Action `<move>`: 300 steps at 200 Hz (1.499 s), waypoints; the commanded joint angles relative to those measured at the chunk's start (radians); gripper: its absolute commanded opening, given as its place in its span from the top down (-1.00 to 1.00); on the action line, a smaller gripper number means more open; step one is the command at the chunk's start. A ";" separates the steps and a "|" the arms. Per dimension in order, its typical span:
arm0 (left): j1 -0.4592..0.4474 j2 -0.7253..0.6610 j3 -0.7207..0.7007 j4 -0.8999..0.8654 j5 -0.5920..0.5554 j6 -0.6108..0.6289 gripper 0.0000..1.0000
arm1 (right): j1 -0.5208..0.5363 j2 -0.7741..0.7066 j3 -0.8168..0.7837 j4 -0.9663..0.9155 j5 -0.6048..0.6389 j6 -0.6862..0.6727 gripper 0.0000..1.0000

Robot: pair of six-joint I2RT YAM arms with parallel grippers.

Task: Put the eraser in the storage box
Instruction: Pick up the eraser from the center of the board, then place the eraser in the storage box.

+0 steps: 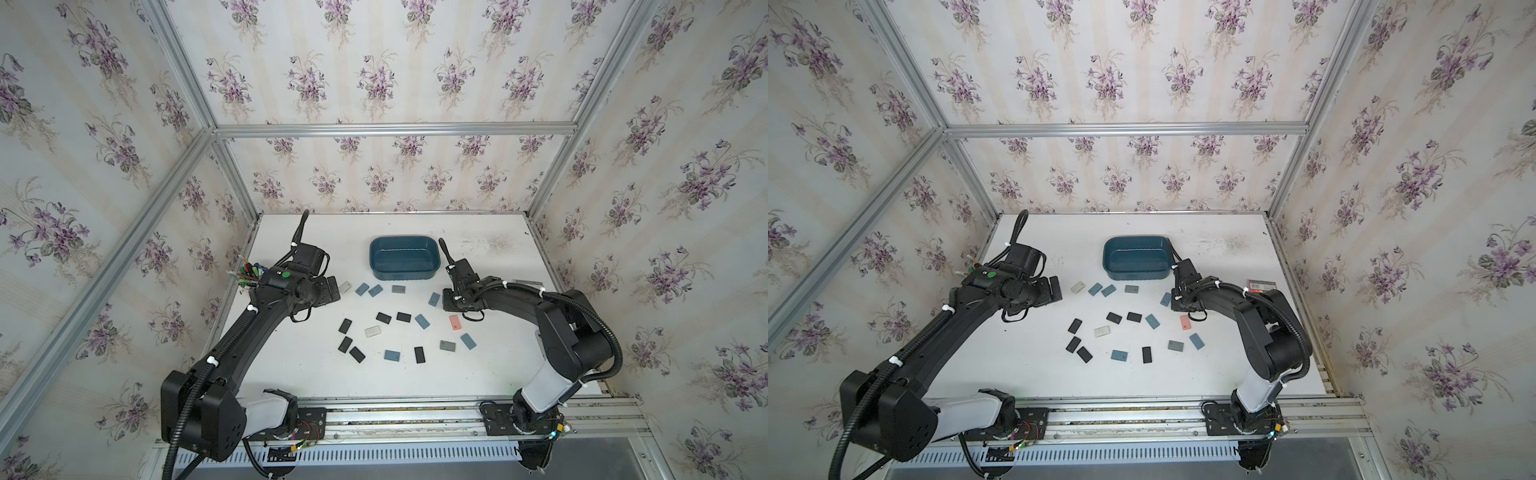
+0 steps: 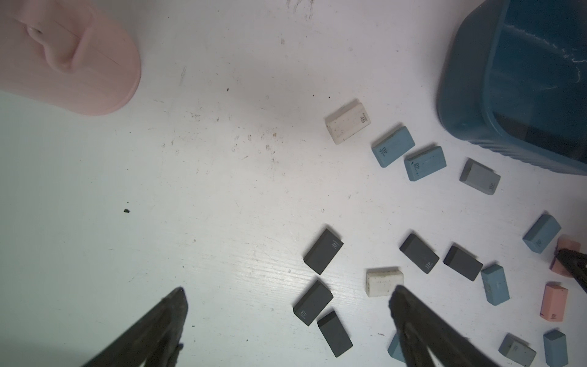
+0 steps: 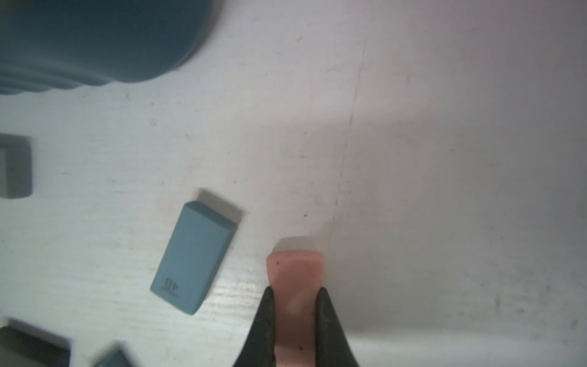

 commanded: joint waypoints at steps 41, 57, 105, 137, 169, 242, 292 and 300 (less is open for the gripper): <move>0.001 0.008 -0.003 0.006 0.011 -0.009 -0.99 | 0.002 -0.083 0.064 -0.122 -0.028 0.011 1.00; 0.000 0.007 -0.005 0.009 0.015 -0.010 -0.99 | 0.003 -0.101 0.097 -0.138 -0.029 0.006 1.00; -0.018 0.018 -0.013 0.014 0.015 -0.026 -0.99 | 0.026 -0.091 0.263 -0.162 -0.085 -0.019 1.00; -0.057 0.024 -0.014 0.002 -0.023 -0.036 -0.99 | 0.030 0.027 0.444 -0.181 -0.153 -0.037 1.00; -0.067 0.026 -0.088 0.040 0.004 -0.064 -0.99 | 0.031 0.192 0.706 -0.251 -0.180 -0.071 1.00; -0.070 0.066 -0.114 0.085 0.036 -0.073 -0.99 | 0.028 0.511 1.007 -0.336 -0.213 -0.078 1.00; -0.071 0.078 -0.095 0.077 0.026 -0.069 -0.99 | 0.029 0.579 1.006 -0.320 -0.223 -0.077 1.00; -0.070 0.079 -0.092 0.076 0.026 -0.070 -0.99 | 0.028 0.591 1.010 -0.324 -0.217 -0.080 0.99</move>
